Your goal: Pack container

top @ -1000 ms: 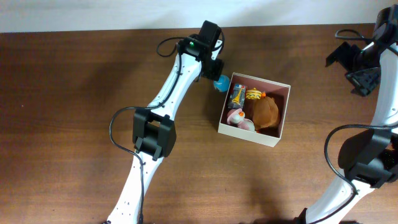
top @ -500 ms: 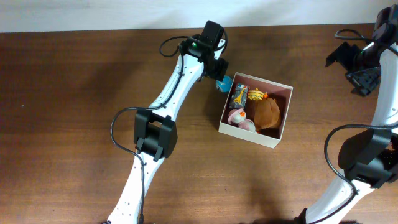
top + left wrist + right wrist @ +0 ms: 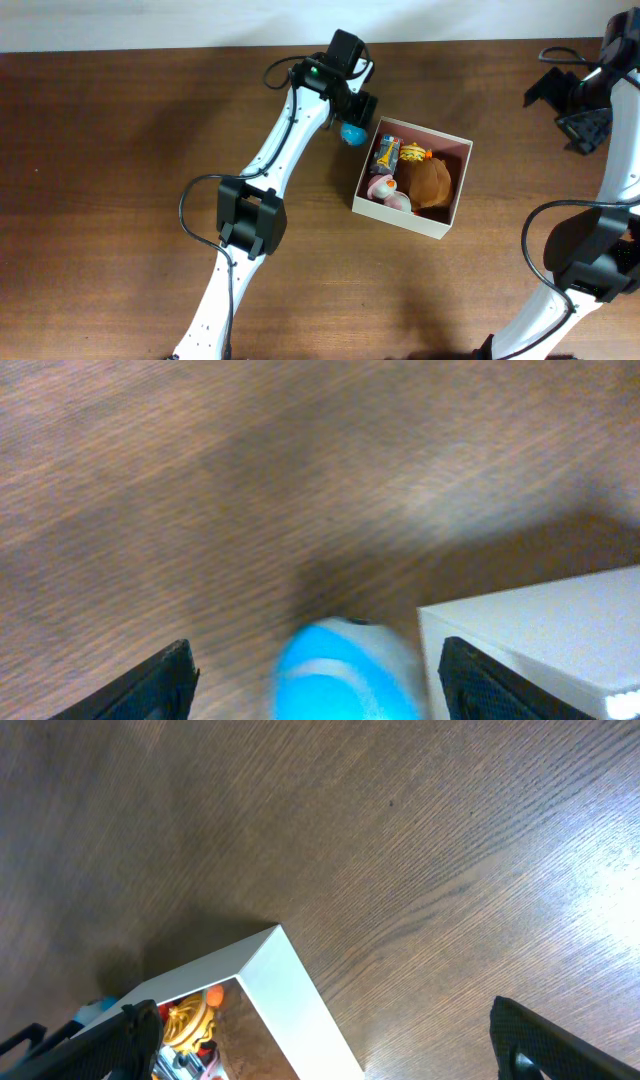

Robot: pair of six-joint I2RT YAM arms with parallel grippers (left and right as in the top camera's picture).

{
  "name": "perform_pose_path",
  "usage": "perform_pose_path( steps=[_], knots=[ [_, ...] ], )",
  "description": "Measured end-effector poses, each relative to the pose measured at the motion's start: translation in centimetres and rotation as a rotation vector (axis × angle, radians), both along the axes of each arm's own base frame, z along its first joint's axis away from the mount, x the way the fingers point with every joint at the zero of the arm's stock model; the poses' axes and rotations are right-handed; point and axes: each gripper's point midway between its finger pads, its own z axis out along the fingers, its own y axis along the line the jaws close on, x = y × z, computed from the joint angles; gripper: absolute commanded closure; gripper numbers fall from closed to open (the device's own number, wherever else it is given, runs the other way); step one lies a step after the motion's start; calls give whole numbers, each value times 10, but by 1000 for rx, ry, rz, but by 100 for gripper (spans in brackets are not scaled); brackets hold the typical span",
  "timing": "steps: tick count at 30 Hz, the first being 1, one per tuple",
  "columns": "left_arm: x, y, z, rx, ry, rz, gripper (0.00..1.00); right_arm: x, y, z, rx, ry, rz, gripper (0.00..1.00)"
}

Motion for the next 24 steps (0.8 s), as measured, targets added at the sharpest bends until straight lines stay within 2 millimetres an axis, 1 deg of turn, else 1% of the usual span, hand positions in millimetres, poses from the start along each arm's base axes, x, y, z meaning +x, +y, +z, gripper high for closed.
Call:
perform_pose_path(
  steps=[6, 15, 19, 21, 24],
  knots=[
    [-12, -1, -4, -3, 52, -16, 24, 0, 0, 0, 0, 0, 0, 1],
    [-11, 4, -5, 23, 46, -3, 24, 0, 0, 0, 0, 0, 0, 1],
    [-15, 6, -8, 37, 61, -2, 25, 0, 0, 0, 0, 0, 0, 1],
    [-17, 6, -8, 43, 67, -3, 27, 0, 0, 0, 0, 0, 0, 1],
    [-19, 4, -10, 46, 72, -8, 34, 0, 0, 0, 0, 0, 0, 1]
  ],
)
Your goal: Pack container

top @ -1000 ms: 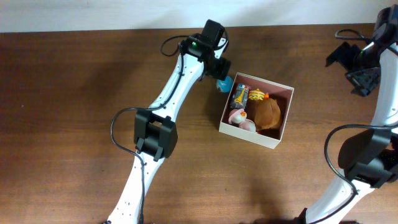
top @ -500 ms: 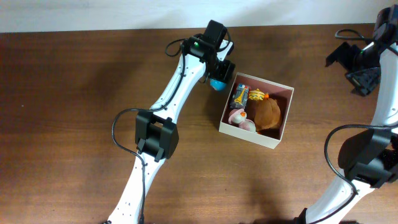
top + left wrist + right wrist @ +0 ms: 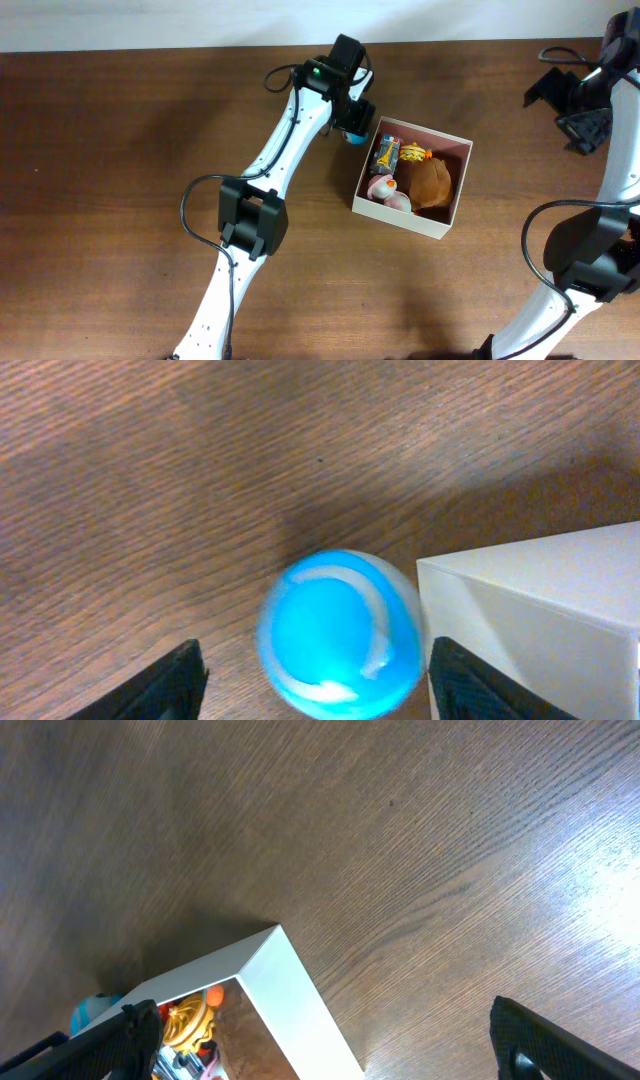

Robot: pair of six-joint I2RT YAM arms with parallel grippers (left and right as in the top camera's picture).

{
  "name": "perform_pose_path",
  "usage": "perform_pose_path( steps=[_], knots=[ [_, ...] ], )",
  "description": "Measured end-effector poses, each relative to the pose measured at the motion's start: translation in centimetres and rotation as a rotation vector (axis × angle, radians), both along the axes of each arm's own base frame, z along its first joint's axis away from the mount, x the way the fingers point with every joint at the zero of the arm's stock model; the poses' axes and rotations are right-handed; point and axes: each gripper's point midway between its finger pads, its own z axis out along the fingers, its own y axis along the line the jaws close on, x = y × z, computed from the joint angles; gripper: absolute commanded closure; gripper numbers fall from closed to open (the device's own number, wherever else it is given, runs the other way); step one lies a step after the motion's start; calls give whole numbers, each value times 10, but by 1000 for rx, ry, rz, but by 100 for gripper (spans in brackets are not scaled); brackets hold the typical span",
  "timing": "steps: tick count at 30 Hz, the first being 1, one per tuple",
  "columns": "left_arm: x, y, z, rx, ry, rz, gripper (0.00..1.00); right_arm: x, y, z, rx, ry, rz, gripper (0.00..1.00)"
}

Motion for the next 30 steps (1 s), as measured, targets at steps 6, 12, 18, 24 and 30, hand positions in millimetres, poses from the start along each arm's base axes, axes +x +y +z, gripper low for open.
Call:
perform_pose_path(
  steps=[6, 12, 18, 24, 30],
  knots=[
    [-4, -4, -11, 12, 15, -9, 40, 0, 0, 0, 0, 0, 0, 1],
    [-5, -5, -13, 12, 18, -10, 53, 0, 0, 0, 0, 0, -1, 1],
    [-5, -5, -13, 12, 18, -9, 84, 0, 0, 0, 0, 0, 0, 1],
    [-4, -5, -12, 13, 11, -18, 92, 0, 0, 0, 0, 0, 0, 2],
    [-3, -5, -12, 12, 9, -18, 93, 0, 0, 0, 0, 0, 0, 1]
  ],
)
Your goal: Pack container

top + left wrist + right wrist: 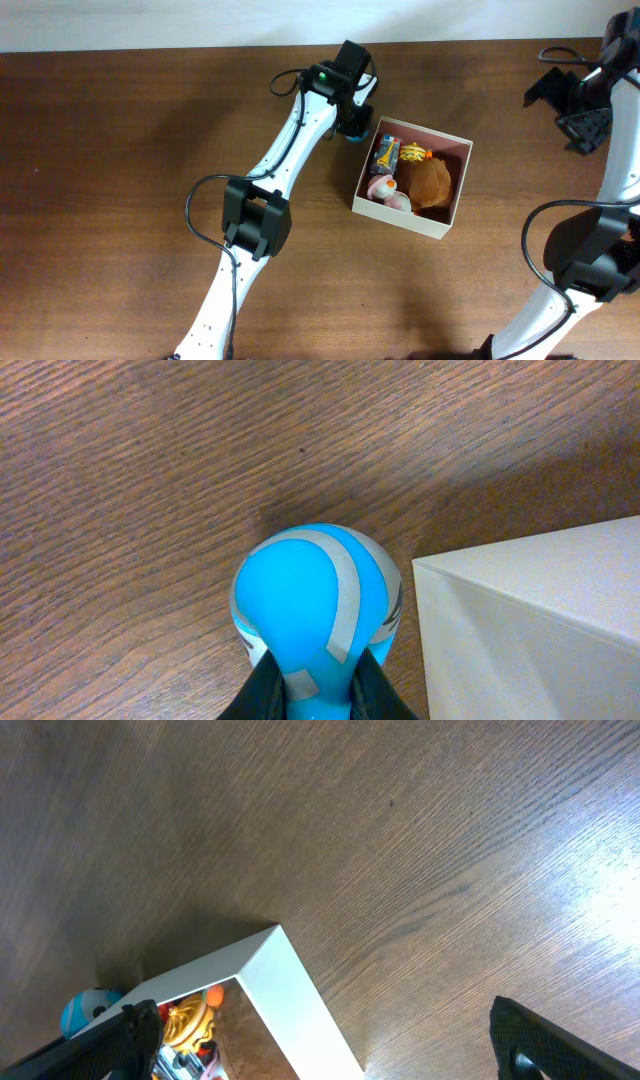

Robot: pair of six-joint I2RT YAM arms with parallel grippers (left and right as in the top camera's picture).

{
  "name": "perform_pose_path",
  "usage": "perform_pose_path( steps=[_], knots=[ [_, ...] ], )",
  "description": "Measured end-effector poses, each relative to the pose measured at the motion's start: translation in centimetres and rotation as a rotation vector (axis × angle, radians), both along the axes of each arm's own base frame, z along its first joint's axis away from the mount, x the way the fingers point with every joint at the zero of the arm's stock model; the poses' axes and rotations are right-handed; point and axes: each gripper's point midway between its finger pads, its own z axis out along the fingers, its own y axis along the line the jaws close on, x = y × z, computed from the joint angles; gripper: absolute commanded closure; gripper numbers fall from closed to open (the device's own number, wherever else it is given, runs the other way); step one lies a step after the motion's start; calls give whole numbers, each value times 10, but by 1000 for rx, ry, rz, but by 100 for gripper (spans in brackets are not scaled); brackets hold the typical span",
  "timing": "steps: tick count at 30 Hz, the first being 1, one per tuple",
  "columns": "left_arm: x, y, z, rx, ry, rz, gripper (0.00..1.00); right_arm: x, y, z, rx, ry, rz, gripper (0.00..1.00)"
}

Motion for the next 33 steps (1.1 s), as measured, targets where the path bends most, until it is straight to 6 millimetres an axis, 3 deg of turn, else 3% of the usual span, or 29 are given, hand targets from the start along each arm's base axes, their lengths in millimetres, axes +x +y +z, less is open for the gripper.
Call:
perform_pose_path(
  steps=[6, 13, 16, 21, 27, 33],
  knots=[
    [1, 3, 11, -3, -5, 5, 93, 0, 0, 0, 0, 0, 0, 1],
    [2, 20, 56, -23, -43, 31, 94, 0, 0, 0, 0, 0, 0, 1],
    [-7, 30, 75, -16, -35, 40, 94, 0, 0, 0, 0, 0, 0, 1],
    [-31, 37, 76, 24, 38, 30, 94, 0, 0, 0, 0, 0, 0, 1],
    [-58, 25, 80, 51, 82, -15, 94, 0, 0, 0, 0, 0, 0, 1],
    [-82, -1, 113, 34, 27, -110, 94, 0, 0, 0, 0, 0, 1, 1]
  ],
)
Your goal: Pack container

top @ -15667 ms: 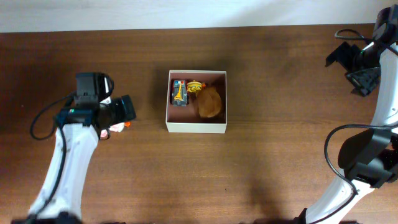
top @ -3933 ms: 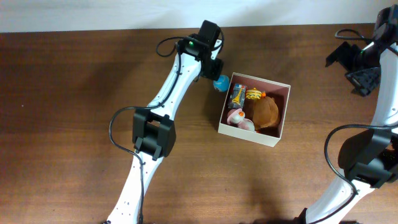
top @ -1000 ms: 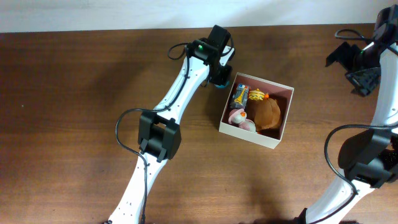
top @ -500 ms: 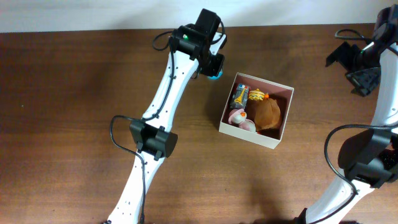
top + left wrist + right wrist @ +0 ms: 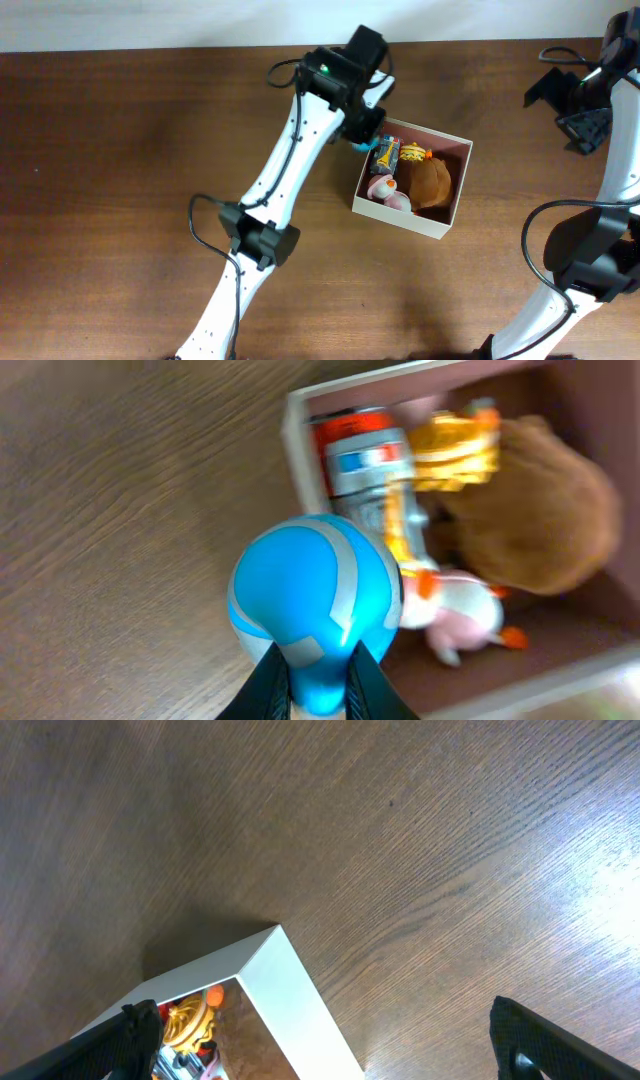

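Note:
A blue ball with grey stripes (image 5: 315, 595) is held off the table, with my left gripper (image 5: 318, 682) shut on its lower part. It hangs over the near-left edge of the white box (image 5: 292, 420). In the overhead view the left gripper (image 5: 367, 133) is at the box's (image 5: 440, 226) upper left corner. The box holds a red, blue and grey toy (image 5: 358, 460), a yellow toy (image 5: 455, 445), a brown plush (image 5: 535, 525) and a pink toy (image 5: 455, 610). My right gripper (image 5: 320, 1025) is open and empty, high above the box's far corner (image 5: 285, 985).
The brown wooden table (image 5: 120, 180) stretches to the left of and below the box. The right arm (image 5: 585, 100) stands at the far right edge of the table, well away from the box.
My left gripper, shut on the blue ball on the table beside the box, has lifted it and moved right, over the box's edge. The right arm has not moved.
The left gripper was open above the blue ball on the table left of the box. It stood lower around the ball, then was shut on it. Now the ball is held off the table above the box's left edge. The right gripper stayed open and still.

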Robot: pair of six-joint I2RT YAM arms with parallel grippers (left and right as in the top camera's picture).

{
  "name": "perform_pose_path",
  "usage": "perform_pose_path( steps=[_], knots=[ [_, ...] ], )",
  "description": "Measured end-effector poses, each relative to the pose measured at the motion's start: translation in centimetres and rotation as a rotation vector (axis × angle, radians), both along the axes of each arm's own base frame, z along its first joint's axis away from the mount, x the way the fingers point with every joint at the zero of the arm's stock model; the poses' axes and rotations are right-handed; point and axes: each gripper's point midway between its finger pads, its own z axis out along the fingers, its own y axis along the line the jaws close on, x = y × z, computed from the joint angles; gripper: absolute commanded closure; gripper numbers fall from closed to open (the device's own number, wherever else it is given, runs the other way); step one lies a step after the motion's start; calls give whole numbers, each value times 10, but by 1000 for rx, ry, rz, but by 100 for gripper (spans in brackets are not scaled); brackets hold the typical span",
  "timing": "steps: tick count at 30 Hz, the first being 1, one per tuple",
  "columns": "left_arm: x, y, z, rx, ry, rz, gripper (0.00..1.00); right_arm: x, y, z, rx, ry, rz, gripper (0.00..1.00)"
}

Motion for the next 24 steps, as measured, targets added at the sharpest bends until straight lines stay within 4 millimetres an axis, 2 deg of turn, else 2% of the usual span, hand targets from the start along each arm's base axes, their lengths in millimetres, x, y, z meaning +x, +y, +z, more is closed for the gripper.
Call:
perform_pose_path(
  steps=[4, 9, 15, 20, 24],
  knots=[
    [-16, -15, 29, -37, -48, -64, 94, 0, 0, 0, 0, 0, -1, 1],
    [-34, -32, 47, -71, -71, -134, 93, 0, 0, 0, 0, 0, -1, 1],
    [-60, -56, 36, -50, -42, -224, 93, 0, 0, 0, 0, 0, -1, 1],
    [-70, -61, 22, -10, -10, -250, 93, 0, 0, 0, 0, 0, -1, 1],
    [-66, -56, 20, 18, -24, -241, 69, 0, 0, 0, 0, 0, -1, 1]
  ],
)
